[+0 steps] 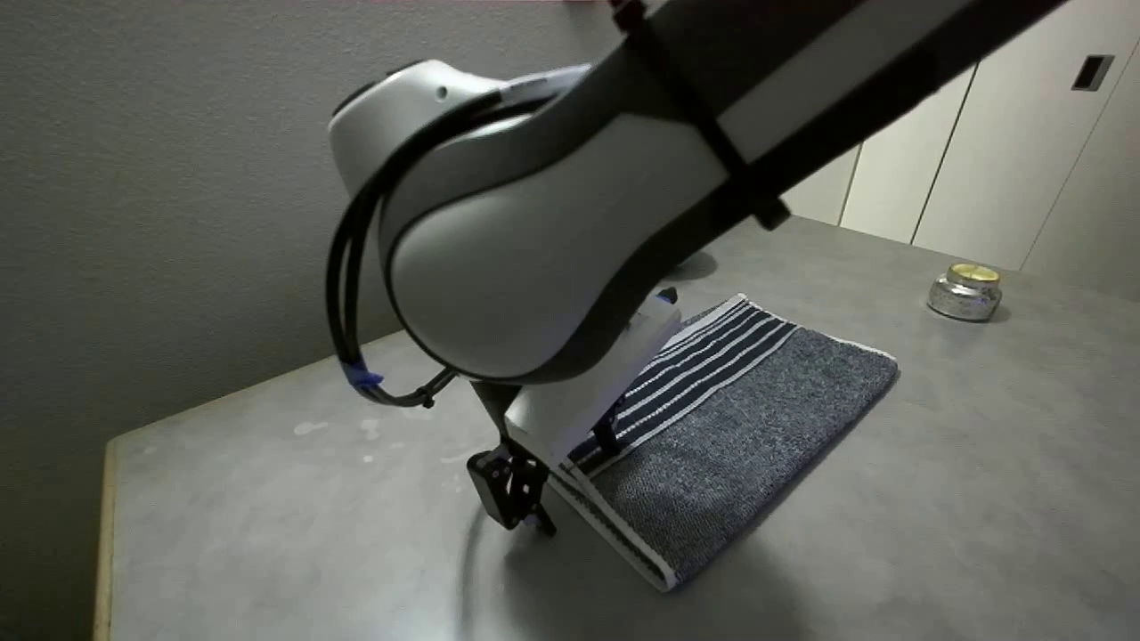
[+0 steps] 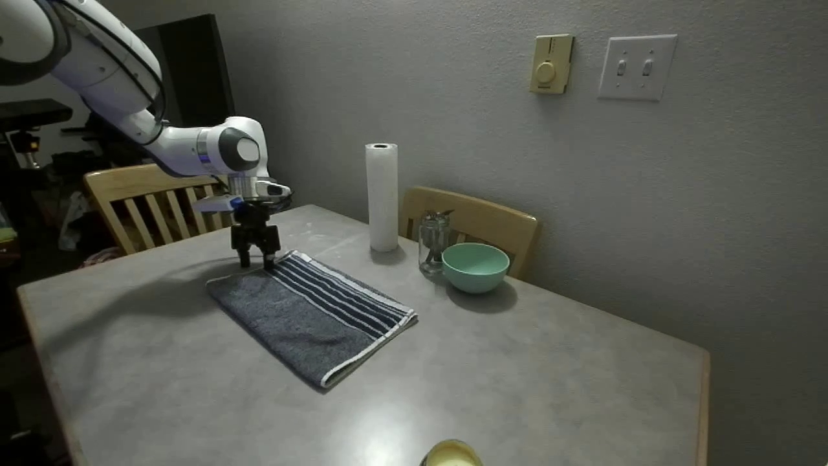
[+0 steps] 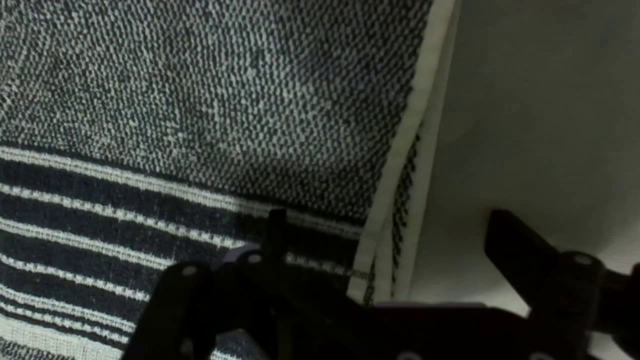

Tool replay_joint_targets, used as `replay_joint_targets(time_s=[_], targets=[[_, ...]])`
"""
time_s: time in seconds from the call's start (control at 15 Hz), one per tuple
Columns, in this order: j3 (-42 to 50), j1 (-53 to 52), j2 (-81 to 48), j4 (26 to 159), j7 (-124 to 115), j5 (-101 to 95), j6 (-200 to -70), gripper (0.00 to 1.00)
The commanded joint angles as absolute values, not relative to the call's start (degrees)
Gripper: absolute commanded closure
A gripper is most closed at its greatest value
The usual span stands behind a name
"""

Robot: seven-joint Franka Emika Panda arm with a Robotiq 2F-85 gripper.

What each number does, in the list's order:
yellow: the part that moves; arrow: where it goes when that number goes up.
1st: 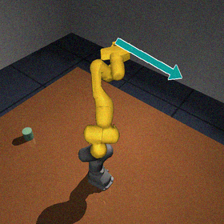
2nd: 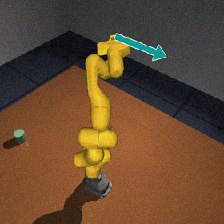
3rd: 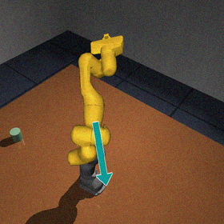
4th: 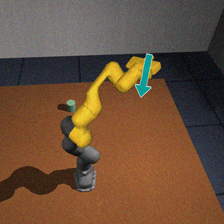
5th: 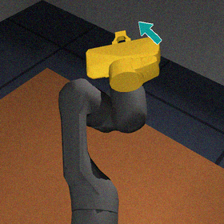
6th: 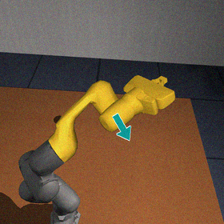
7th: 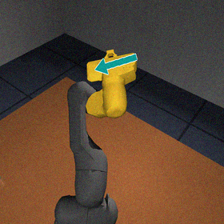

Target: Fold the towel

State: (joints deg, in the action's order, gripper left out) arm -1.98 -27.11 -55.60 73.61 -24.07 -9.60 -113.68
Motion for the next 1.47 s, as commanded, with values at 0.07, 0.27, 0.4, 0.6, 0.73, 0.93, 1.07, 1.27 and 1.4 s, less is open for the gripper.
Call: replay_joint_targets(time_s=[0.07, 0.27, 0.4, 0.6, 0.73, 0.93, 1.07, 1.27, 1.4], targets=[[-1.22, -27.00, -57.40, 70.76, -24.18, -10.22, -111.14, 0.00], [-0.65, -27.30, -57.69, 70.46, -24.90, -10.63, -110.32, 0.00], [-0.14, -27.54, -57.64, 70.54, -25.68, -10.87, -109.37, 0.00], [0.46, -27.78, -57.41, 70.96, -27.25, -11.18, -108.12, 0.00], [0.76, -27.92, -57.30, 71.10, -28.34, -11.44, -107.24, 0.00], [1.06, -28.27, -57.47, 70.73, -29.61, -11.78, -105.94, 0.00], [1.18, -28.51, -57.62, 70.42, -30.31, -12.39, -104.91, 0.00], [1.67, -29.17, -57.75, 70.07, -31.57, -13.86, -102.77, 0.00], [1.77, -29.50, -57.97, 69.76, -32.13, -14.89, -101.45, 0.00]])
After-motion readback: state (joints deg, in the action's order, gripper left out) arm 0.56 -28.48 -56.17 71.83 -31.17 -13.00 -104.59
